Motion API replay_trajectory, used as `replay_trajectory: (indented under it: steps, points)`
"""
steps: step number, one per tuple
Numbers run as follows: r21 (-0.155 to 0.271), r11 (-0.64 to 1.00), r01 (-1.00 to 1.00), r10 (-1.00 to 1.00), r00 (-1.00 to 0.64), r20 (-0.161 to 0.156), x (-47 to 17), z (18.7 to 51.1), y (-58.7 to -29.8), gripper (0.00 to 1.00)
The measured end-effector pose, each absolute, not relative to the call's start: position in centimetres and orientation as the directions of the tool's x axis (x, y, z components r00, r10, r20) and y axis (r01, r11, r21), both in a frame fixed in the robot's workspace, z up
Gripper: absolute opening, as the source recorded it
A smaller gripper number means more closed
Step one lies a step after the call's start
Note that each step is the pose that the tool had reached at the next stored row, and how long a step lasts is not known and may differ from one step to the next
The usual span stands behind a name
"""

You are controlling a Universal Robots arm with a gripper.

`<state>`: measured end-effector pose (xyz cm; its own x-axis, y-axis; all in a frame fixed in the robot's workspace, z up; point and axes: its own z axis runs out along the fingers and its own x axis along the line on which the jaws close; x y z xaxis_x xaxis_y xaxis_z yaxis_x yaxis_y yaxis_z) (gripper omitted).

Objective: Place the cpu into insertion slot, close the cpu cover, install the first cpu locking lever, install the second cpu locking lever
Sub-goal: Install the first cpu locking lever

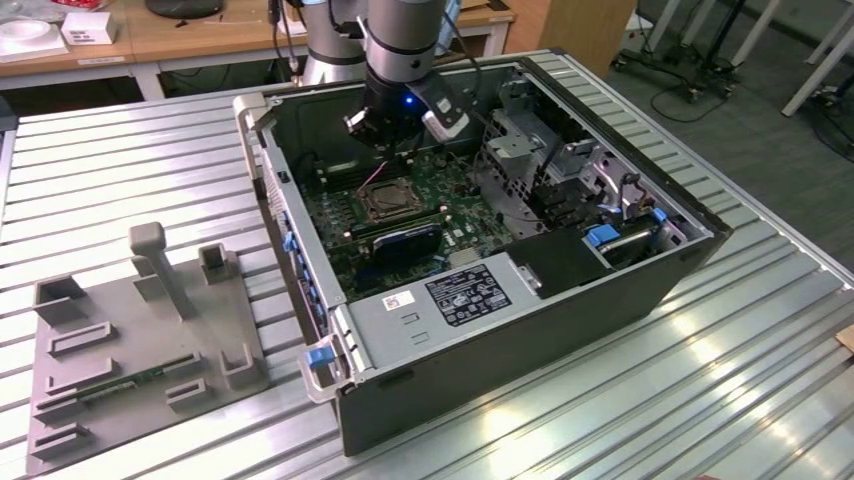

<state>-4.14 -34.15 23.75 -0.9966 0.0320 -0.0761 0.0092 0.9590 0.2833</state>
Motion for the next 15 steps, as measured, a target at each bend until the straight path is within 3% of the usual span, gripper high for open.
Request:
replay_trajectory:
  steps: [15]
  points:
    - [0.284, 0.959, 0.009, 0.032, -0.997, -0.077, -4.45, 22.89, -34.15, 0.11]
